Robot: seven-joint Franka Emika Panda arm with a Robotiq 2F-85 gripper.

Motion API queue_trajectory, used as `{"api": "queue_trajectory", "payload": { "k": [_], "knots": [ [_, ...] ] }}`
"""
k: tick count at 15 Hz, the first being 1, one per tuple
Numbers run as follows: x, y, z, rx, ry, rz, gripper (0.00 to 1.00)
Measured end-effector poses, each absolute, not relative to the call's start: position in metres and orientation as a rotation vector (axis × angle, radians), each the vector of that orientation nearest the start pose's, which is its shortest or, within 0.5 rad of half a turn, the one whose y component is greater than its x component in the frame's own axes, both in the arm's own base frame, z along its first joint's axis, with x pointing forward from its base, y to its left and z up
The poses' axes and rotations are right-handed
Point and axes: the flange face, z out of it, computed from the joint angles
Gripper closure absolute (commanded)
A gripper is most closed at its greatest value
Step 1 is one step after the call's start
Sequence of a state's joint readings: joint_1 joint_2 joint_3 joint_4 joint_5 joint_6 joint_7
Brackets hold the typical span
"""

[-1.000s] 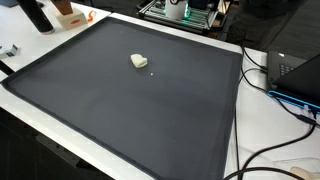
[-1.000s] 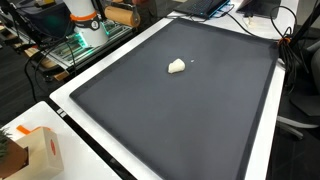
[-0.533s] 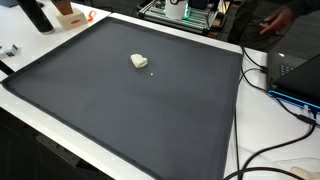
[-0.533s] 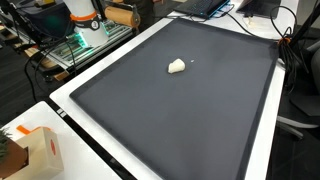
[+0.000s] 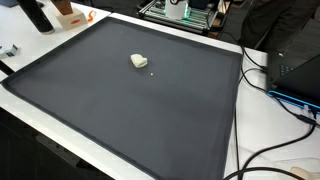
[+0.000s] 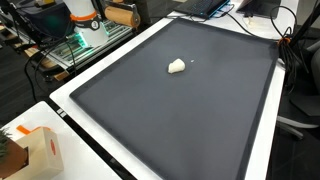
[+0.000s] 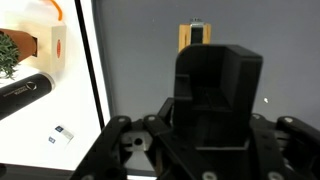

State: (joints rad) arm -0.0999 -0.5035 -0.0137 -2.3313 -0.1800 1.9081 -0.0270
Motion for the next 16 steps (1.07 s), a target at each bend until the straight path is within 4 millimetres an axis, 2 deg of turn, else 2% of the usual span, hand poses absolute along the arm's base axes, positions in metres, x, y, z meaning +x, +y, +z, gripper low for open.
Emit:
{"api": "queue_trajectory", "payload": {
  "k": [10, 11, 14, 16],
  "knots": [
    [0.405, -0.060, 0.533, -3.310, 0.054, -0.114, 0.52],
    [0.405, -0.060, 0.533, -3.310, 0.054, -0.114, 0.77],
    [0.406, -0.060, 0.531, -3.301, 0.068, -0.106, 0.77],
    [0.414, -0.065, 0.518, -3.246, 0.141, -0.095, 0.77]
  ]
}}
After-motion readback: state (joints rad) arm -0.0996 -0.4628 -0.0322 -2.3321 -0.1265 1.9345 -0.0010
